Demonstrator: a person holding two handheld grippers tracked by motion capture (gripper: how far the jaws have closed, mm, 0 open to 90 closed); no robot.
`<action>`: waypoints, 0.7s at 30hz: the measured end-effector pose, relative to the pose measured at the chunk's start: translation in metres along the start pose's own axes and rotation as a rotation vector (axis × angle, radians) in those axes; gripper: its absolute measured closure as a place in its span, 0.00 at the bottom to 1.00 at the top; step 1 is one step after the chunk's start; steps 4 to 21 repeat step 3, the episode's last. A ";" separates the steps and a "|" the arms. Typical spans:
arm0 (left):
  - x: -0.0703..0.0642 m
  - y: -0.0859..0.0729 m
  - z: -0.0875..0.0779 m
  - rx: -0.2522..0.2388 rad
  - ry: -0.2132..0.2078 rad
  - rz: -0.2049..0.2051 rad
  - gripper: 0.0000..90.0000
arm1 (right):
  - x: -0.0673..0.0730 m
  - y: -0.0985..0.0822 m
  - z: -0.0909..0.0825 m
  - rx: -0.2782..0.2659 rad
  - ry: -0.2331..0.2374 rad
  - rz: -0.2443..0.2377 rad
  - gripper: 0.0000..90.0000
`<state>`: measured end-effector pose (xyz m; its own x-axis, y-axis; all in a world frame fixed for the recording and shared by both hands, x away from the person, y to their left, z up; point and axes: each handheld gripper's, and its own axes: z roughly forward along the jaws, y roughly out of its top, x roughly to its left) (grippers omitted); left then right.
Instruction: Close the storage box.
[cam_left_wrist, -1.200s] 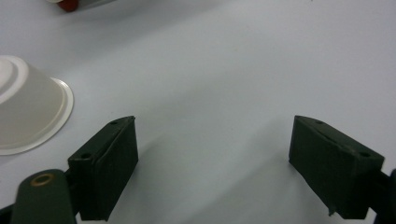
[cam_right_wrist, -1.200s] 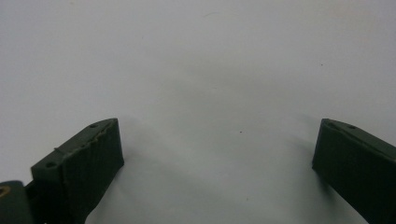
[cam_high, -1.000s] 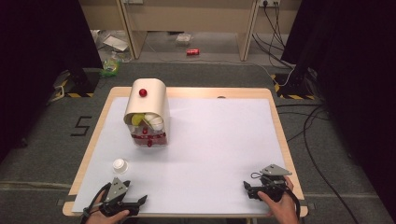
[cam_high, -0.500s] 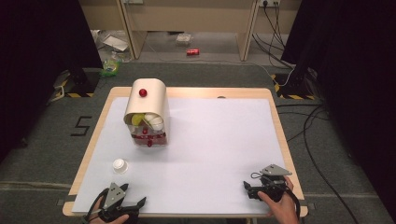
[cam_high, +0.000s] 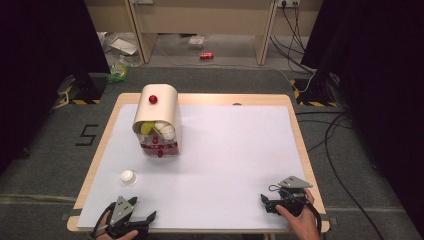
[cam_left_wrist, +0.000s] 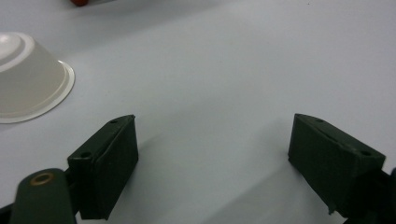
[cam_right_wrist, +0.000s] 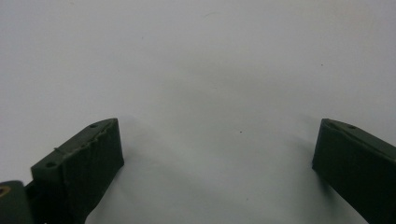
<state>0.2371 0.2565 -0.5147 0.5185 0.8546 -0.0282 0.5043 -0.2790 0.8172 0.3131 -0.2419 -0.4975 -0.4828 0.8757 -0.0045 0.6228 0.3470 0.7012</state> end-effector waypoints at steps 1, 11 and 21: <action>0.000 0.000 0.000 0.000 0.000 0.000 0.17 | 0.000 0.000 0.000 0.000 0.000 0.000 0.02; 0.000 0.000 0.000 0.001 -0.001 0.000 0.17 | 0.000 0.000 0.000 0.001 -0.001 0.003 0.02; 0.000 0.000 0.000 0.001 -0.001 0.000 0.17 | 0.000 0.000 0.000 0.001 -0.001 0.003 0.02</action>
